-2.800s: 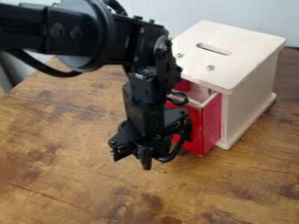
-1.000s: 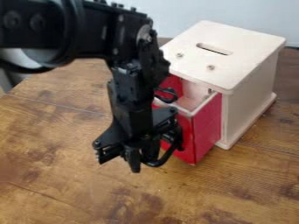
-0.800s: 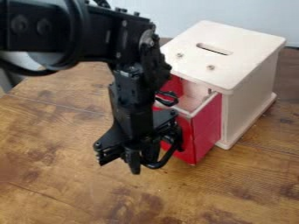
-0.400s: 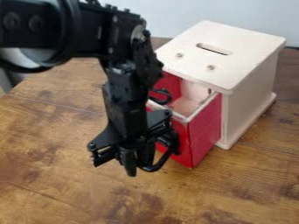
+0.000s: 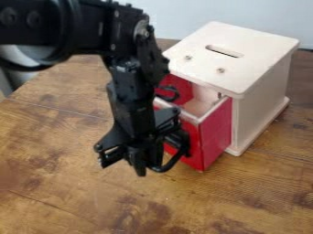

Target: Open the drawer

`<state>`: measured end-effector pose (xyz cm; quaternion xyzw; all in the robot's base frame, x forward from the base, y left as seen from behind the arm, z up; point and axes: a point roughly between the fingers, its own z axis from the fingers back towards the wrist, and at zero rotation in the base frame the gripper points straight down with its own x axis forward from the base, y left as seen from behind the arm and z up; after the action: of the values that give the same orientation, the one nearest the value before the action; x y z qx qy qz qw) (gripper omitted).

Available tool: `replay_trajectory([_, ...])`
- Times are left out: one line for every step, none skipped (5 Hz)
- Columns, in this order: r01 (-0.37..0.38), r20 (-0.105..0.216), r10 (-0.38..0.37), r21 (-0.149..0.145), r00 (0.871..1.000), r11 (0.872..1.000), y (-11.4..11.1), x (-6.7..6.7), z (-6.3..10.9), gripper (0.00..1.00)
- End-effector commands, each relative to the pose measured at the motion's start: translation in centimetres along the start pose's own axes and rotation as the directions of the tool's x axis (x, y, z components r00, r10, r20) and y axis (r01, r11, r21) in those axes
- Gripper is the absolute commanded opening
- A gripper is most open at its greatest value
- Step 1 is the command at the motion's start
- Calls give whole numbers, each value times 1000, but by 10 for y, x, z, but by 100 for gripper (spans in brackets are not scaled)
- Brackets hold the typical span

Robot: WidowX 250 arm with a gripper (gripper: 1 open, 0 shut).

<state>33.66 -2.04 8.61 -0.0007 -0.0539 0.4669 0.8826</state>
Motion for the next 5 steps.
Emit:
replay_trajectory([105, 98, -99, -57, 990, 993, -13, 13, 29, 0])
replay_trajectory([119, 113, -116, -18, 987, 993, -1, 17, 29, 0])
replay_trajectory([130, 109, -131, 18, 985, 991, 12, 22, 29, 0])
replay_trajectory([114, 89, -118, 42, 989, 993, 12, 15, 27, 0])
replay_trajectory([97, 64, -101, 58, 993, 994, 10, 9, 23, 0])
